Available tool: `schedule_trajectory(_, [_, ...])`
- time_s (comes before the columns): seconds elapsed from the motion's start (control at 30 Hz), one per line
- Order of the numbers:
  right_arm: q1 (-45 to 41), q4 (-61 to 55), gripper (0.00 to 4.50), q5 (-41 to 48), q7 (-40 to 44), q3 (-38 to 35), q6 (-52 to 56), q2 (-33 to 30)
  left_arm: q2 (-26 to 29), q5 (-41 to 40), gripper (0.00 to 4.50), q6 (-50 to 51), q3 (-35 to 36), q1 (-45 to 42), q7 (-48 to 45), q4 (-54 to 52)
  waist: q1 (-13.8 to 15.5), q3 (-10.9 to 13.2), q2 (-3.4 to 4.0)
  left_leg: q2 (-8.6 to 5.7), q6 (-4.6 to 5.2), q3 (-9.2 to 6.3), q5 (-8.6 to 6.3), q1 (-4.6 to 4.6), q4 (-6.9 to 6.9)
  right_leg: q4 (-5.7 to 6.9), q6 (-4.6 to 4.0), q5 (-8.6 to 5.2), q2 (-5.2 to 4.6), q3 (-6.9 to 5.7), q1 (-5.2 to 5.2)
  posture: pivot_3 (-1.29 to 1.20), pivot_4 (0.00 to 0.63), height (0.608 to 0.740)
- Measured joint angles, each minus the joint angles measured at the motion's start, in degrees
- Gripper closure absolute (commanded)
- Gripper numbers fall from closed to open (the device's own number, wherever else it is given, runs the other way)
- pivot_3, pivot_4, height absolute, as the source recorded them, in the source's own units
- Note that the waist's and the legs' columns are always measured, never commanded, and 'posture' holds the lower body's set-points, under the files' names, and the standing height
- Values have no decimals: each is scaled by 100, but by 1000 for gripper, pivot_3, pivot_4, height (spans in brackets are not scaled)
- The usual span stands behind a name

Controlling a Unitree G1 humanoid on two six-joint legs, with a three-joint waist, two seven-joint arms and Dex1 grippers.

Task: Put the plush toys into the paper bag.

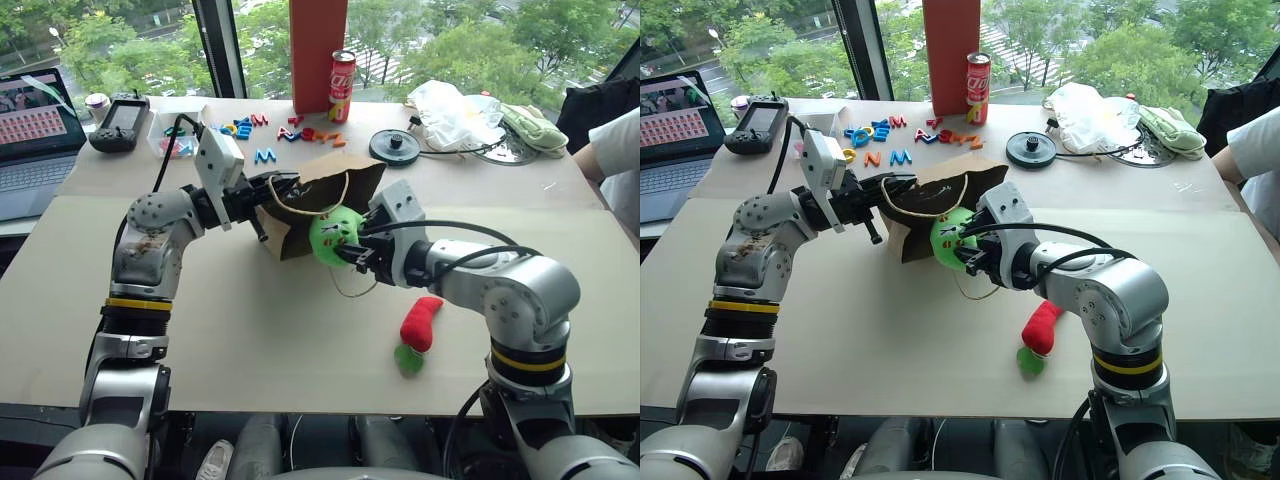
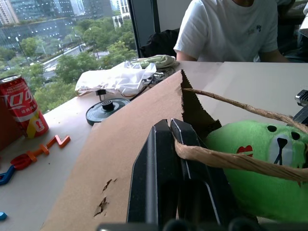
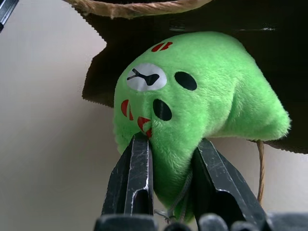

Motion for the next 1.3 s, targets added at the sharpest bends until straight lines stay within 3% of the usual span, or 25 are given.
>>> schedule_trajectory(0.23, [-719, 1052, 3413, -585, -449, -23, -480, 495, -16, 12, 4500, 0, -39, 32, -86, -69, -21, 0, 0, 2, 0, 2, 0, -1, -3, 15, 0, 0, 3, 0, -5, 0, 150, 739])
schedule_trajectory(0.63, [-1021, 2245, 3413, -1279, -1302, -408, -1209, 1427, -46, 14, 4500, -1, -42, 36, -115, -103, -13, 1, 1, 2, 0, 3, 0, -7, -6, 24, 0, 0, -1, -3, -5, 0, 150, 739])
schedule_trajectory(0.73, [-1120, 2330, 2661, -1457, -1482, -482, -1393, 1460, -52, 14, 4500, 0, -42, 36, -114, -102, -21, 1, 2, 2, 0, 3, 0, -7, -8, 24, 0, 0, 0, -3, -5, 0, 150, 739])
schedule_trajectory(0.93, [-1103, 2233, 635, -1457, -1458, -501, -1347, 1520, -56, 13, 4500, 2, -40, 43, -104, -109, -34, 1, 3, 3, 0, 2, 0, -7, -10, 24, 0, 1, 0, -3, -6, 0, 150, 739])
schedule_trajectory(1.07, [-997, 1655, 635, -1247, -1257, -580, -954, 1454, -63, 8, 4500, 14, -35, 47, -71, -114, -28, 1, 3, 9, 0, 1, 0, -7, -11, 22, 0, 0, 0, -3, -5, 0, 150, 739])
schedule_trajectory(1.3, [-502, 350, 635, -699, -740, -1046, 63, 721, -61, 11, 4500, 16, -21, 66, -55, -112, 8, 1, 3, 6, 0, 0, 0, -9, -10, 19, 0, 0, -5, -5, -3, 0, 150, 739])
